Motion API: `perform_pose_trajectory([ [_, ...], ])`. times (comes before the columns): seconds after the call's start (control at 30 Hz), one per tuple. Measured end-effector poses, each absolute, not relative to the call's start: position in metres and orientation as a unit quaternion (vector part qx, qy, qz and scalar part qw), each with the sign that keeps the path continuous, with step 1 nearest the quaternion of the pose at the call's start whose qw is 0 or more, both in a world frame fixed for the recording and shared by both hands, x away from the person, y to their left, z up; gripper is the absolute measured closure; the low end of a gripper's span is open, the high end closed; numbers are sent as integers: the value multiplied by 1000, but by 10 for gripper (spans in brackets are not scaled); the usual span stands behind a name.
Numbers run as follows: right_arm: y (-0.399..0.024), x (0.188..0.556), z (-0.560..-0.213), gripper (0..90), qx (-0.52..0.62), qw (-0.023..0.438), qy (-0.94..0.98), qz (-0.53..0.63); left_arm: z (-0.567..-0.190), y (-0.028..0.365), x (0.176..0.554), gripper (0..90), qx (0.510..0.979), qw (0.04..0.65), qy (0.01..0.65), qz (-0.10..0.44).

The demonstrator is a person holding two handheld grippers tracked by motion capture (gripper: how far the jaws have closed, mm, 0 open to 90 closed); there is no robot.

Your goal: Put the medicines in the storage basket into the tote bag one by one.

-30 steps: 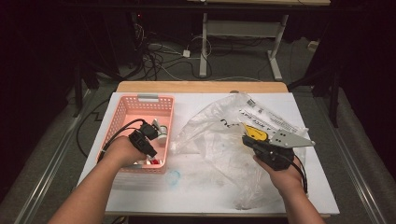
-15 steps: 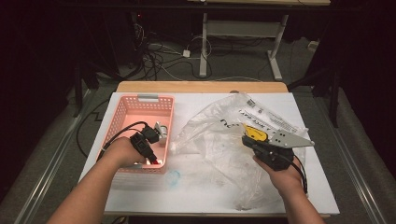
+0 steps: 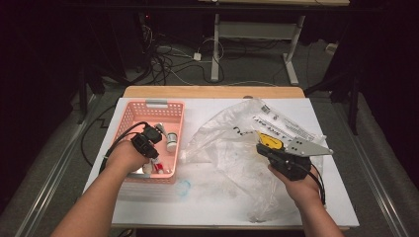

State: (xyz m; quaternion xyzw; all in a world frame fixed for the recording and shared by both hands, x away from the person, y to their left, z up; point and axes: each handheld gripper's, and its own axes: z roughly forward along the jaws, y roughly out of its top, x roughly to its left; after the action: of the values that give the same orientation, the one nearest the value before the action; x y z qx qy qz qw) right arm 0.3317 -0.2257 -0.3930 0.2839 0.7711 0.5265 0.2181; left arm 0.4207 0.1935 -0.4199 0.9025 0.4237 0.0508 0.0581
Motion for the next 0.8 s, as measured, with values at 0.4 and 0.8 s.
perform_pose_trajectory([
  [0.4,-225,332,-394,900,284,217,771,527,-423,217,434,879,879,50,467,82],
  [0.8,-227,332,-394,900,287,218,771,525,-439,209,451,879,874,46,478,68],
])
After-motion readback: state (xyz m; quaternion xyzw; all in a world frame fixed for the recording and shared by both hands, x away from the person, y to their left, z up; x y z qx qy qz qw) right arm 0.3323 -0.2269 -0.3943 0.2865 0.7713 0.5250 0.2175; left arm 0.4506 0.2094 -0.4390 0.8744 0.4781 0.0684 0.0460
